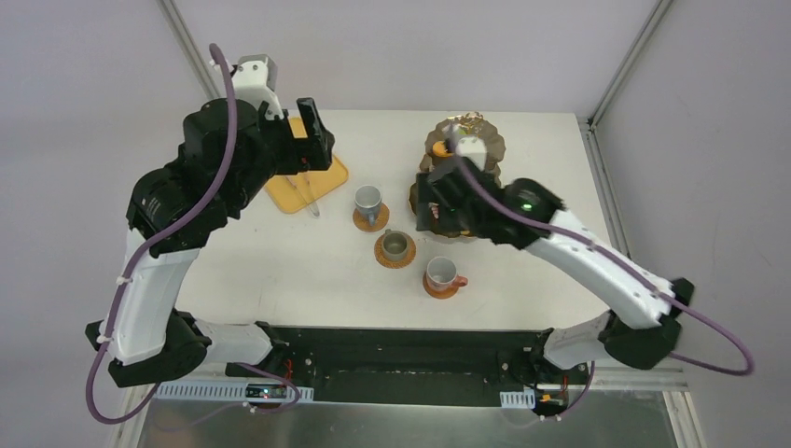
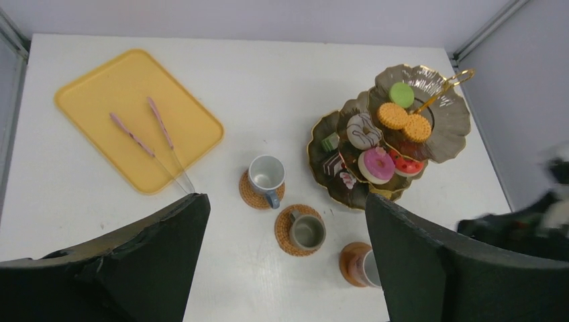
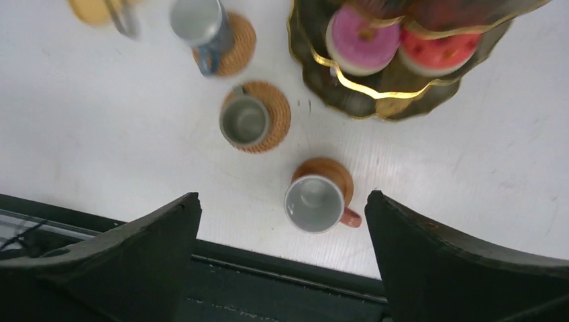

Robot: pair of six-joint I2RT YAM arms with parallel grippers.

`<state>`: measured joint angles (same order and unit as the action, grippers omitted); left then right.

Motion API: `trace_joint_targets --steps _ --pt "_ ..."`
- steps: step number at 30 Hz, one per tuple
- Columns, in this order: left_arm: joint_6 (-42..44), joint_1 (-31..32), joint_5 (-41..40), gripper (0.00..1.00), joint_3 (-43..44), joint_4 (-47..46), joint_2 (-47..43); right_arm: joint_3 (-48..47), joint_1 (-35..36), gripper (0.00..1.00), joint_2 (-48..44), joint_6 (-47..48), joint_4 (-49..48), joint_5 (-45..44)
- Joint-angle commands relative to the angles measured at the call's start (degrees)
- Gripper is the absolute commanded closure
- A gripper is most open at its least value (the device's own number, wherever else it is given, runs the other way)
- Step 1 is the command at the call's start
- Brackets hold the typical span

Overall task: Serve the afternoon tea
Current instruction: Reset both arms

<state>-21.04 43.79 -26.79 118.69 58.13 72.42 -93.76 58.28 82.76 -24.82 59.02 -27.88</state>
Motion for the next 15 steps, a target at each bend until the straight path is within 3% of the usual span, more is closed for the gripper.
trace_joint_targets --steps 1,8,15 --pt "4.5 -0.2 -4.2 0.09 2.6 -8.0 -3.6 -10.5 0.2 0.01 -10.3 7.2 3.4 -11.1" --pt "11.0 -0.2 -7.3 0.08 1.2 -20.7 -7.3 -37.3 0.3 0.01 -9.5 12.0 5.4 -19.5" --pt "12.7 -0.2 -8.4 0.06 3.1 -23.5 -6.6 -35.9 0.2 0.01 -19.2 16.8 -6.6 -20.0"
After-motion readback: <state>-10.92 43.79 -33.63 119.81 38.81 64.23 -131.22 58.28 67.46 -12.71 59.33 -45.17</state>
